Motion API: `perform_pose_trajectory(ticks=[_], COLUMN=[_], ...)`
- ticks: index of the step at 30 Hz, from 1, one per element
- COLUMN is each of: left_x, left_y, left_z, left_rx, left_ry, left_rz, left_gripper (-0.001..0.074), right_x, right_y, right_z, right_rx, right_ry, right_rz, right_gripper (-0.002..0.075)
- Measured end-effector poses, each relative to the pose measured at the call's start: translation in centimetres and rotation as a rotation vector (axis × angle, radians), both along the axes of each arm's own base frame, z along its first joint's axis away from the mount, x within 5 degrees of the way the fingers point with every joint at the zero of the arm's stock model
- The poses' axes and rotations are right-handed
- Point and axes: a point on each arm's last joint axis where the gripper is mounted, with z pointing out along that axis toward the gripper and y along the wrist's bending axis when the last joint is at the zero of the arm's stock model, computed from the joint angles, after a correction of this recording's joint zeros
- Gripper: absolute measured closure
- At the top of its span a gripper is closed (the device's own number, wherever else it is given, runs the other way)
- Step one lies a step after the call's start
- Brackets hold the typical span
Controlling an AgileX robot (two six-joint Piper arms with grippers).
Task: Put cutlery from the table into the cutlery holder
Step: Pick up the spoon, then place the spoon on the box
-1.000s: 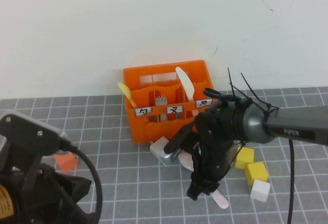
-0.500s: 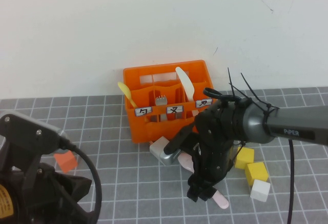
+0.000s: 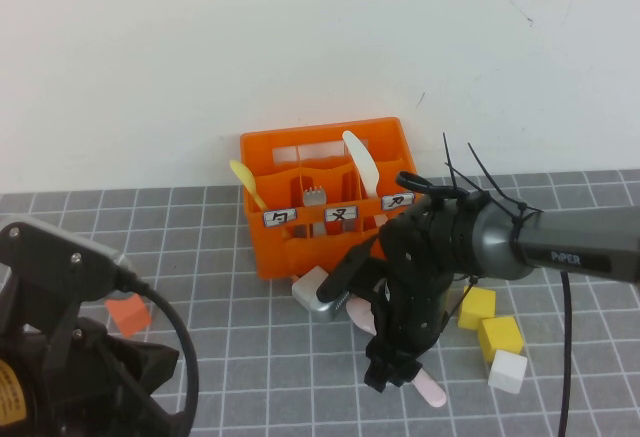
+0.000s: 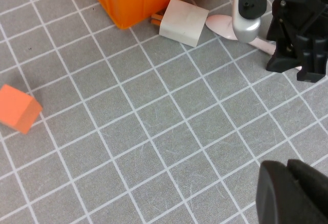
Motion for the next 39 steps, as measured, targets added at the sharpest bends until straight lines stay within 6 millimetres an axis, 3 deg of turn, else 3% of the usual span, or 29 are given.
perform_pose_trajectory(ticks=[8,16,27,30,35,39], left_x=[0.0,0.0,0.4,0.5,0.6,0.7], left_y=[0.0,0.0,0.2,0.4,0.5,0.6], left_z=[0.0,0.0,0.2,0.2,0.3,0.3], left_rx=[-0.001,-0.018,-0.008,-0.014,-0.018,-0.016], left_ry=[0.001,0.006,-0.030,-0.034,-0.041,-0.044], left_rz=[0.001,0.018,0.051,0.081,0.116,0.123], left_gripper=[0.0735,0.0736,0.0736,0.0736,0.0736,0.0736], right_x=[0.1,0.3,0.3,0.3,0.2,-0.1], right_y=[0.1,-0.1,-0.1,0.0,-0.1,-0.2], right_z=[-0.1,-0.1,0.5,2.1,7.1,9.8], right_rx=[-0.005,-0.010,-0.002,0.027,0.107,0.156], right_ry=[0.006,0.004,-0.006,-0.032,-0.130,-0.171], right_rz=[0.006,0.008,0.010,0.005,0.006,-0.002], right_gripper=[0.0358,0.0575,0.0575,0.0575,0.0575,0.0575])
